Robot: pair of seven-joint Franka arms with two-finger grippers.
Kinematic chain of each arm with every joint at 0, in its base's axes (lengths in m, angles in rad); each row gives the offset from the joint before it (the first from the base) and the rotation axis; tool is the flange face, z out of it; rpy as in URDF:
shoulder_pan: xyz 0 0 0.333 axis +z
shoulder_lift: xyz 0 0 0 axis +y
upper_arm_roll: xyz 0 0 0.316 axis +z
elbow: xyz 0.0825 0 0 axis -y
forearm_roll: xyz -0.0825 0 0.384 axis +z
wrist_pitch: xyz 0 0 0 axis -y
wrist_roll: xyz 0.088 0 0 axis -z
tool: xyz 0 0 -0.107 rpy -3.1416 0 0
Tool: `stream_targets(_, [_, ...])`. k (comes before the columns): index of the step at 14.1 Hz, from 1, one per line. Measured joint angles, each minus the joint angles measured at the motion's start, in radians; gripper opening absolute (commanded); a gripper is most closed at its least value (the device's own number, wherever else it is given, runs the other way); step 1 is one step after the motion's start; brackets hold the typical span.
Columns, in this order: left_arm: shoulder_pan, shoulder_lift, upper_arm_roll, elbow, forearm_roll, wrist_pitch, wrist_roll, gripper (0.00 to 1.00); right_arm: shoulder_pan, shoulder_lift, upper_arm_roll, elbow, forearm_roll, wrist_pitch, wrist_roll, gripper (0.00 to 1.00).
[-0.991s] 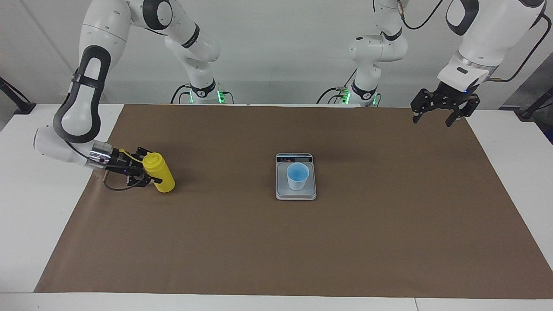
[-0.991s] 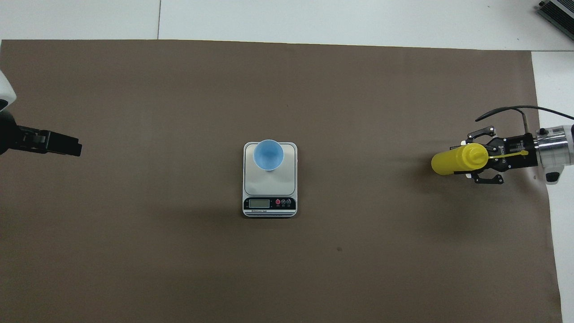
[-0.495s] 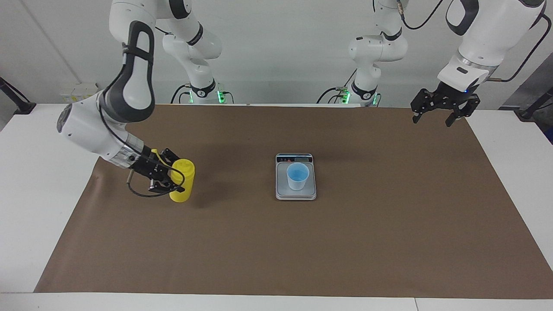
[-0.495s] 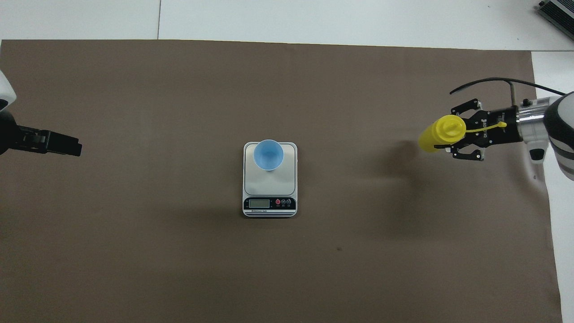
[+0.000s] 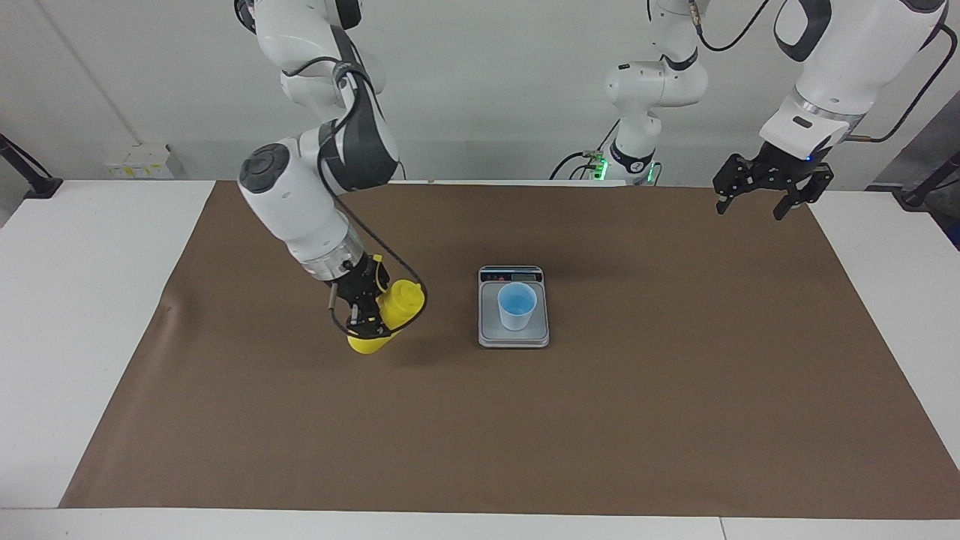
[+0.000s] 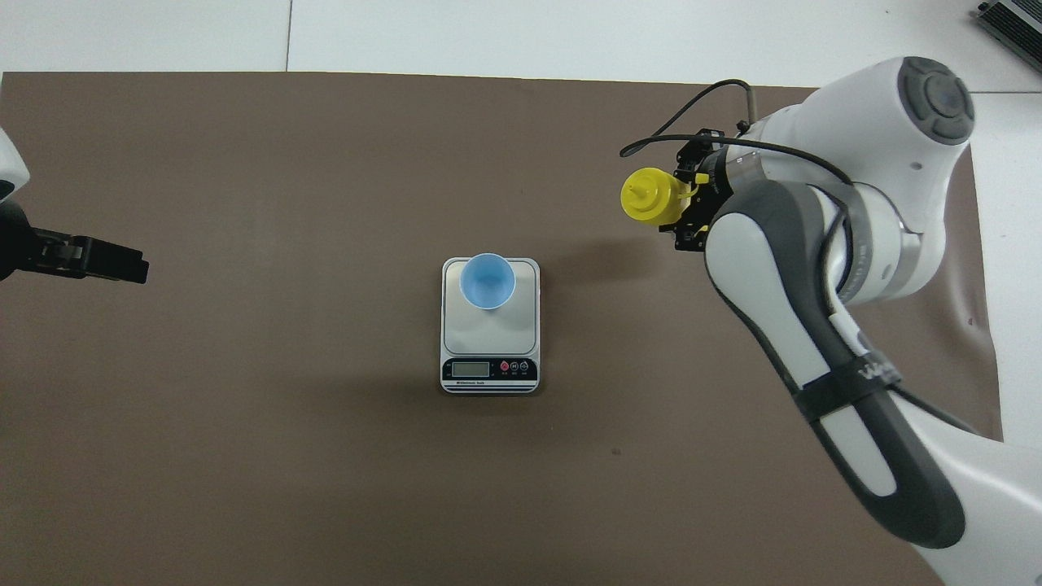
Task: Pour seasoning into cup on scale with both arms
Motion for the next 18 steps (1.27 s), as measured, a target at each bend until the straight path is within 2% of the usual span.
stream_targets(4, [0.000, 0.000, 0.000, 0.000, 0.000, 0.000, 0.000, 1.00, 0.121, 0.025, 0.000, 0.047, -0.209, 0.052, 0.173, 0.00])
stream_targets(9, [0.000, 0.000, 0.000, 0.000, 0.000, 0.000, 0.000, 1.00, 0.233, 0.078, 0.000, 0.088, -0.487, 0.054, 0.316, 0.00])
stream_targets(12, [0.000, 0.000, 0.000, 0.000, 0.000, 0.000, 0.000, 1.00, 0.281, 0.129, 0.000, 0.128, -0.651, 0.052, 0.348, 0.00])
stream_targets(18, [0.000, 0.000, 0.000, 0.000, 0.000, 0.000, 0.000, 1.00, 0.380, 0.186, 0.001, 0.122, -0.942, -0.024, 0.383, 0.00])
